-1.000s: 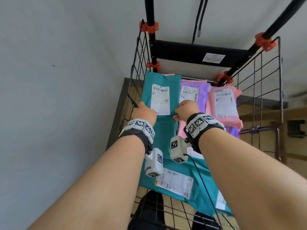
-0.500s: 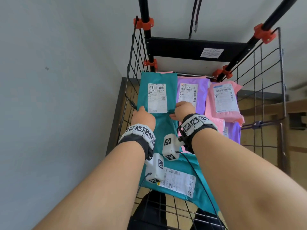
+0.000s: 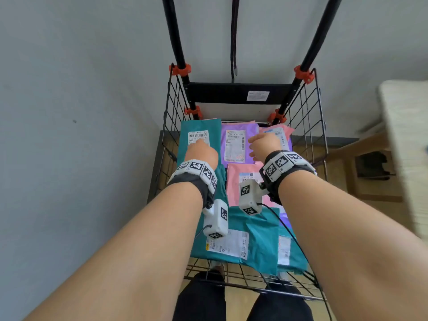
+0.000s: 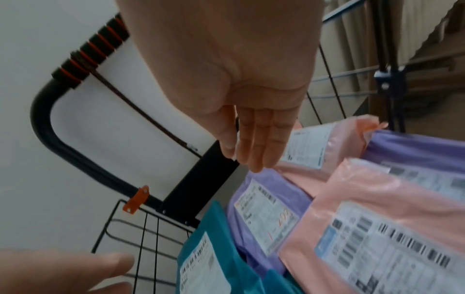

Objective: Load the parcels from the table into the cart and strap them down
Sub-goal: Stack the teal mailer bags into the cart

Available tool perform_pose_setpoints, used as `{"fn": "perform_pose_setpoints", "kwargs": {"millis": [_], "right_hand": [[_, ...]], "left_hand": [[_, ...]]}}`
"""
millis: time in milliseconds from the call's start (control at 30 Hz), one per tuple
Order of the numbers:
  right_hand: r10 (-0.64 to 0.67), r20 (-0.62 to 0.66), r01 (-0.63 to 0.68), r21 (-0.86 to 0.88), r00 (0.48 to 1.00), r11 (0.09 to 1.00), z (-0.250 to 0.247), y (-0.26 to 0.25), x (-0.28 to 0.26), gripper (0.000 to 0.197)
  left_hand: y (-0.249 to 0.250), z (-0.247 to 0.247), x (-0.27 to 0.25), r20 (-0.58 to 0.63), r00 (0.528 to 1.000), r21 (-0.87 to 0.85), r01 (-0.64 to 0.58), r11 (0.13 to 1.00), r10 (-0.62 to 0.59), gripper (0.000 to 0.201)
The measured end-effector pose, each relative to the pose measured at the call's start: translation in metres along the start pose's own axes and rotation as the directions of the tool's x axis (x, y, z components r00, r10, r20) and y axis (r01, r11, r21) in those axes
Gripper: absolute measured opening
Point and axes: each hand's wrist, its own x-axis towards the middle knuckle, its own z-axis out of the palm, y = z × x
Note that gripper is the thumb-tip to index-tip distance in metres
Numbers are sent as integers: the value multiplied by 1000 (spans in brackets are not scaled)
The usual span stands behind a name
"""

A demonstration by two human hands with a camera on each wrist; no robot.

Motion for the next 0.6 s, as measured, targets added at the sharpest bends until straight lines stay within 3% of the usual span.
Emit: {"fn": "perform_pose_setpoints", "kwargs": {"millis": [300,600], "right_hand": [[6,-254,9,58,967,998,-115,20,-54,31],[35,-375,-15,56,926,998,-244,97,-73,25]], "left_hand": [[95,17,-66,56,963,51,-267,962,264,38],[205,91,-135,44,919,113,-394,912,391,34]]}}
